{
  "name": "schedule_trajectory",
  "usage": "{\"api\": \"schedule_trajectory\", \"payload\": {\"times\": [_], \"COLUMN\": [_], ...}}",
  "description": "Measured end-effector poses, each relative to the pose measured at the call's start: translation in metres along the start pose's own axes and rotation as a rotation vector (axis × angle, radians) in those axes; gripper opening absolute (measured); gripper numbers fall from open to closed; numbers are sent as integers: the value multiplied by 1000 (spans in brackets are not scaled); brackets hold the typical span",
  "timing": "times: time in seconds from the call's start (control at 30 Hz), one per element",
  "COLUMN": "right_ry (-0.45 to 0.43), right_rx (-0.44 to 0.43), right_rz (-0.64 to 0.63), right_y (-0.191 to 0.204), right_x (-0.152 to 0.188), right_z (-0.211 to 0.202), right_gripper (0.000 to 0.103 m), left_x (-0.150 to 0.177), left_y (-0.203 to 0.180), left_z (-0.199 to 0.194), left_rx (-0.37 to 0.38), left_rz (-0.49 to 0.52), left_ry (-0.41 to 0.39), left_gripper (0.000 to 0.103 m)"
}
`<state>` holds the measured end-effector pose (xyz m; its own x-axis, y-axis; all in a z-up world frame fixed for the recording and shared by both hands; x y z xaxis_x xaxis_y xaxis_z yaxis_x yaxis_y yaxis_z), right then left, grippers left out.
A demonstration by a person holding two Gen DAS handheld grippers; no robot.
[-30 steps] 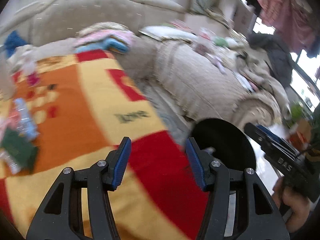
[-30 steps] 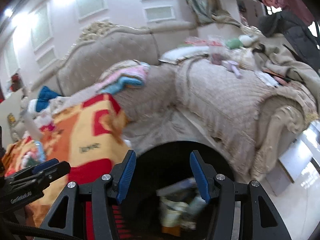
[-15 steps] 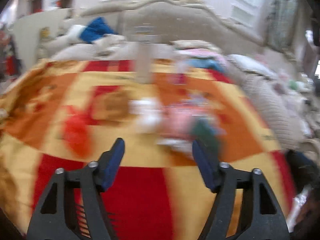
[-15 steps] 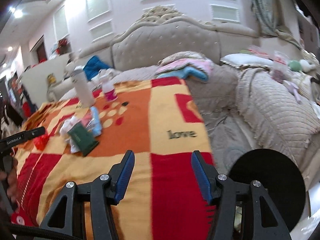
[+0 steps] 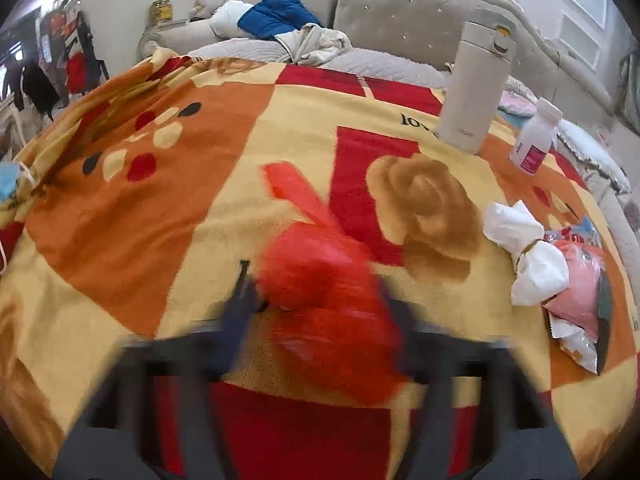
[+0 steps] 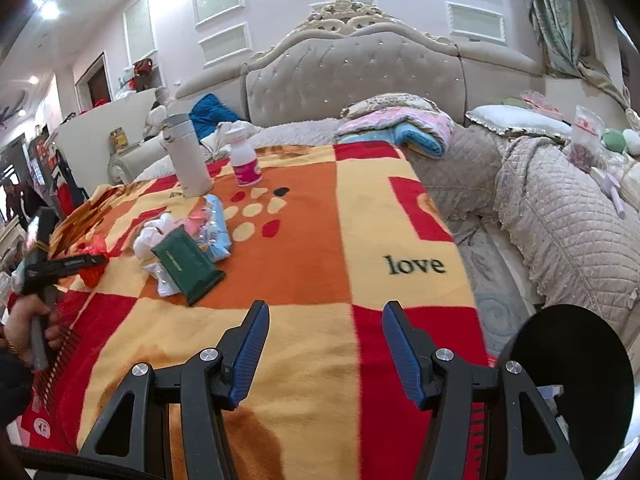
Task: Collect trash
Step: 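Grasp the red plastic bag with the left gripper while the right grasps the dark green pouch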
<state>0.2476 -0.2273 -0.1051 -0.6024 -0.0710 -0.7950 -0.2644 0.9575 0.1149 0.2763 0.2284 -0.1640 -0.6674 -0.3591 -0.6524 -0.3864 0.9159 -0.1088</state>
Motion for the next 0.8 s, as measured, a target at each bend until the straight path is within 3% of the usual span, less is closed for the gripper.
{"api": "schedule_trajectory", "payload": {"times": [0.07,0.13,0.4,0.53,0.8], "right_ry": [-20,-30,45,135,213], "right_rx": [-44,-81,-244,-341,-327], "right_rz": [0,-17,-125,-214,-215], "right_y": [9,23,92,120,125], "right_x": [-5,-8,-17,-19,-25], "right_z": [1,7,64,96,130], "right_gripper": [57,57,57,57,56], "left_x": [3,11,50,53,55], "left_y": [0,-8,-58,-60,-57], "left_z": [-13,-27,-51,-45,-42], "left_rx": [20,91,264,252,239], "left_rz": [-13,-11,106,97,82], "left_ry": [-44,-60,-16,16,28], "left_gripper": [35,35,36,36,36]}}
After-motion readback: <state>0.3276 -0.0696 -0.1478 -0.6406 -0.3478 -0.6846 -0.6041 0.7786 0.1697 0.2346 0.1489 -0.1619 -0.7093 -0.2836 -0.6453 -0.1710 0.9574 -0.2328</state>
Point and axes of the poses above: each gripper's, at about its wrist camera, not at the fingertips, and z roughly the way its jaws point, y to its left, x to its underside, the point moved 4 cm from there along z, roughly the way its jaws point, and after that the axes turned 2 degrees about x, right-handed, at the moved point
